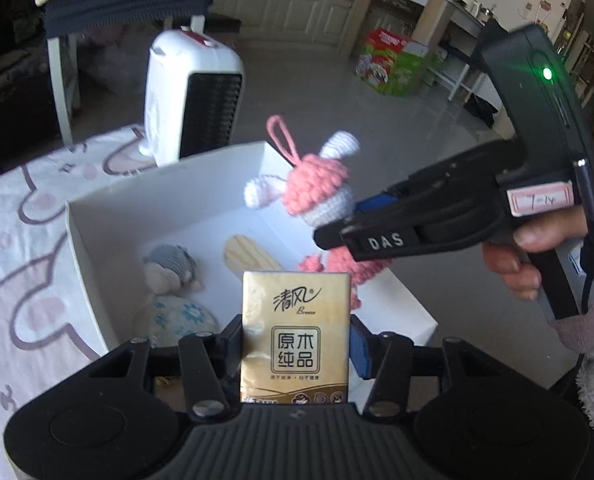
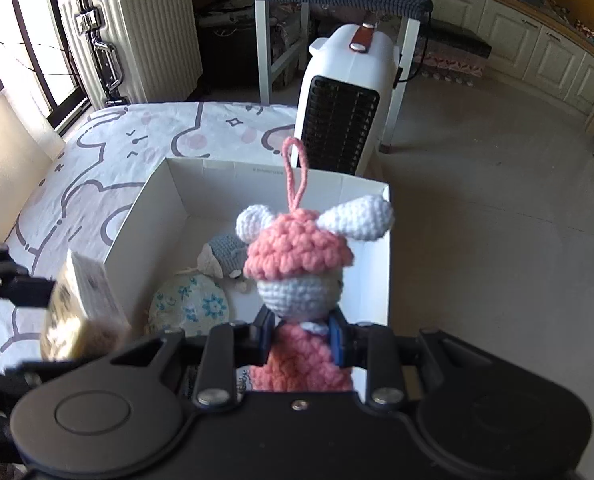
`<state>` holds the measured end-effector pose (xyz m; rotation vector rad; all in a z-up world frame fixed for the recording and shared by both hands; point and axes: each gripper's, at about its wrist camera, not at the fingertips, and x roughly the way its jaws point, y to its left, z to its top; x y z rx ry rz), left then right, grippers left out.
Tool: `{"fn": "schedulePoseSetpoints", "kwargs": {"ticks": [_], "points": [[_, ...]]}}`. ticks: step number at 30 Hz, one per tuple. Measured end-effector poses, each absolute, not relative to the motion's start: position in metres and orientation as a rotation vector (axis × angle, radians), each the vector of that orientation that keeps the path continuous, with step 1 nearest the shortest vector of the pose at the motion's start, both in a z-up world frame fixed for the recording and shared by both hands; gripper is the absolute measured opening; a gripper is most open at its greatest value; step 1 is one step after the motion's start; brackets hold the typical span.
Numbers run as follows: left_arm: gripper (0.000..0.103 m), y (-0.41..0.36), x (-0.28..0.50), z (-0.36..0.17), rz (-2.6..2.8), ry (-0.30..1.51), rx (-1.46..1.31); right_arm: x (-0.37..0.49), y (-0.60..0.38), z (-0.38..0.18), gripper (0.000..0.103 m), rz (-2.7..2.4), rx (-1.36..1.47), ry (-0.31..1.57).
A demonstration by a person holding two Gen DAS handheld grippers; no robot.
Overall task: Organize objects
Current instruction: 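Lift and carry the pink doll and tissue pack over the shoebox with both tools, then lower both tools into the shoebox and open them to release doll and tissue pack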
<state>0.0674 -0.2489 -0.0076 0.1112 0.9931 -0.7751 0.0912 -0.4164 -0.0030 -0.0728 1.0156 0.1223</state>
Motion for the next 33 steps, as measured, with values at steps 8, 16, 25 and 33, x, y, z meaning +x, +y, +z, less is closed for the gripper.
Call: {"fn": "schedulePoseSetpoints", "kwargs": {"ticks": [8, 16, 25, 33], "points": [[0.052, -0.276, 0.08, -0.06, -0.791, 1.215, 0.119, 0.098, -0.411, -0.033, 0.029, 0.152, -0.122, 1.153], [0.052, -0.283, 0.103, -0.093, -0.736, 1.357, 0.03, 0.109, -0.405, -0.059, 0.029, 0.15, -0.172, 1.261], [0.053, -0.274, 0.118, -0.135, -0.52, 1.445, 0.032, 0.122, -0.403, -0.068, 0.029, 0.134, -0.176, 1.295], [0.053, -0.279, 0.115, -0.128, -0.442, 1.363, 0.066, 0.126, -0.404, -0.074, 0.029, 0.112, -0.175, 1.318]]}}
